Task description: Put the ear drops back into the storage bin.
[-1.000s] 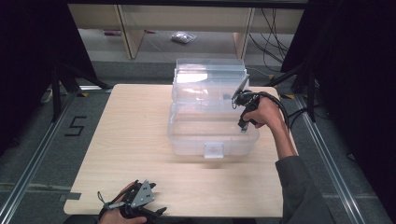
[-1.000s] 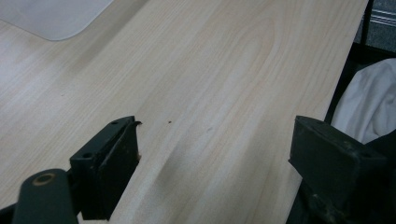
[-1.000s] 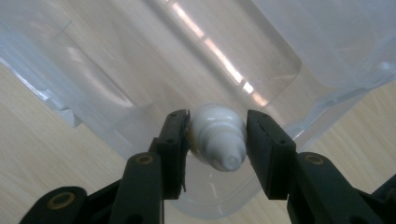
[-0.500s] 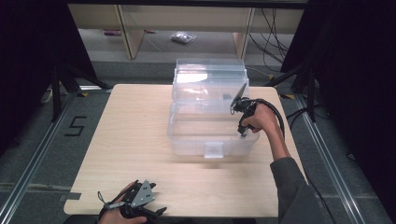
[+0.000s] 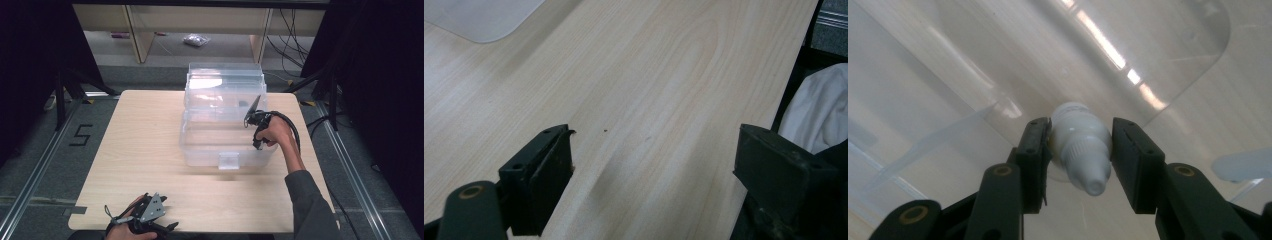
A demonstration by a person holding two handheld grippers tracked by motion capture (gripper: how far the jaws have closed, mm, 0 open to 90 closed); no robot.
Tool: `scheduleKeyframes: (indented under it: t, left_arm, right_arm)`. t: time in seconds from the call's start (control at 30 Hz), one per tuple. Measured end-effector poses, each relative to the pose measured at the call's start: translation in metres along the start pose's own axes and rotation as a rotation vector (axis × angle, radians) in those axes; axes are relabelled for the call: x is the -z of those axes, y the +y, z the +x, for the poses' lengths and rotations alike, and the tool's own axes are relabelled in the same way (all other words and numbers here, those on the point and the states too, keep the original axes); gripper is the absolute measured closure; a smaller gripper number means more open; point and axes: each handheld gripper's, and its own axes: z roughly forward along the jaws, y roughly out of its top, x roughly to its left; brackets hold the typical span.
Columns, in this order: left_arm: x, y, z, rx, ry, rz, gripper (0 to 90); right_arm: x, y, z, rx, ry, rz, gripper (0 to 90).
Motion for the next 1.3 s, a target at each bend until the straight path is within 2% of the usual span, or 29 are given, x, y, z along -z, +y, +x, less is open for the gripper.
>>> scheduleKeyframes:
  t: [0.03, 0.07, 0.1, 0.13, 0.2, 0.23, 0.27, 0.33, 0.37, 0.43, 0.5, 0.57, 0.6, 0.67, 0.73, 0.77, 0.83, 0.9, 0.93, 0.97, 1.07, 1.1, 1.13, 1.27, 1.3]
  left_arm:
    - [0.0, 0.0, 0.0, 0.0, 0.0, 0.001, 15.2]
    - [0.0, 0.0, 0.0, 0.0, 0.001, 0.002, 15.2]
    - [0.0, 0.0, 0.0, 0.0, 0.0, 0.002, 15.2]
    - [0.0, 0.0, 0.0, 0.001, 0.0, 0.001, 15.2]
    - [0.0, 0.0, 0.0, -0.001, 0.0, 0.005, 15.2]
    - [0.001, 0.0, 0.0, -0.003, 0.001, 0.008, 15.1]
    - [0.001, 0.0, 0.0, -0.001, -0.001, 0.005, 15.2]
    - [0.0, 0.0, 0.0, -0.001, -0.001, 0.008, 15.1]
    - [0.0, 0.0, 0.0, 0.001, -0.001, 0.008, 15.2]
    - [0.0, 0.0, 0.0, 0.0, -0.001, 0.007, 15.2]
    - [0.0, 0.0, 0.0, 0.0, 0.0, 0.008, 15.1]
    - [0.0, 0.0, 0.0, 0.0, -0.001, 0.007, 15.1]
    - [0.0, 0.0, -0.001, 0.003, 0.001, 0.0, 15.1]
    - [0.0, 0.0, 0.0, 0.0, 0.0, 0.009, 15.2]
    - [0.0, 0.0, 0.0, -0.001, -0.002, 0.008, 15.1]
    - [0.0, 0.0, 0.0, -0.001, -0.002, 0.007, 15.1]
    - [0.0, 0.0, 0.0, -0.001, -0.002, 0.007, 15.1]
    - [0.0, 0.0, 0.0, 0.0, -0.002, 0.007, 15.1]
    - [0.0, 0.0, 0.0, 0.0, -0.002, 0.007, 15.2]
    - [0.0, 0.0, 0.0, 0.001, -0.002, 0.007, 15.1]
    - [-0.001, 0.0, -0.001, 0.018, 0.003, 0.01, 15.1]
    - [-0.001, 0.0, -0.001, 0.016, 0.002, 0.009, 15.2]
    - [0.0, 0.0, 0.0, 0.012, 0.0, 0.007, 15.2]
    - [-0.001, 0.0, -0.001, 0.017, 0.001, 0.009, 15.2]
    - [0.0, 0.0, 0.0, 0.013, 0.0, 0.009, 15.1]
  right_arm:
    - [0.0, 0.0, 0.001, -0.006, -0.004, 0.006, 60.1]
    - [-0.002, 0.001, -0.001, 0.014, -0.001, 0.014, 60.1]
    - [-0.003, 0.001, -0.002, 0.038, -0.029, 0.005, 60.1]
    - [-0.004, 0.001, -0.001, 0.024, -0.013, 0.015, 60.1]
    - [-0.005, 0.001, 0.0, 0.009, -0.013, 0.019, 60.1]
    - [-0.006, 0.001, 0.0, 0.008, -0.008, 0.016, 60.1]
    - [-0.008, 0.001, -0.003, 0.038, -0.009, 0.016, 60.1]
    - [-0.011, 0.001, -0.003, 0.044, -0.016, 0.021, 60.1]
    - [-0.012, 0.001, -0.003, 0.026, -0.012, 0.026, 60.1]
    - [-0.014, 0.001, -0.003, 0.041, -0.009, 0.011, 60.1]
    - [-0.013, 0.0, 0.0, 0.009, -0.012, 0.013, 60.0]
    - [-0.013, 0.0, 0.001, 0.005, -0.012, 0.011, 59.7]
    - [-0.013, 0.0, 0.0, 0.024, -0.011, 0.01, 58.9]
    - [-0.012, -0.002, -0.001, 0.03, -0.015, -0.018, 52.5]
    - [-0.01, -0.003, 0.001, -0.015, -0.014, -0.021, 50.8]
    - [-0.009, -0.003, -0.001, 0.015, -0.009, -0.035, 49.0]
    - [-0.004, -0.004, 0.003, -0.05, -0.006, -0.048, 41.9]
    - [-0.002, -0.005, 0.001, -0.032, -0.014, -0.069, 40.1]
    - [0.001, -0.006, 0.003, -0.039, -0.011, -0.083, 36.9]
    - [0.006, -0.006, 0.006, -0.07, -0.006, -0.087, 35.2]
    - [0.018, -0.011, 0.008, -0.061, -0.007, -0.137, 31.6]
    - [0.02, -0.012, 0.01, -0.068, -0.009, -0.14, 30.7]
    - [0.021, -0.013, 0.009, -0.051, -0.02, -0.147, 30.2]
    - [0.028, -0.018, 0.01, -0.045, 0.006, -0.176, 29.7]
    - [0.029, -0.019, 0.011, -0.06, 0.005, -0.179, 29.6]
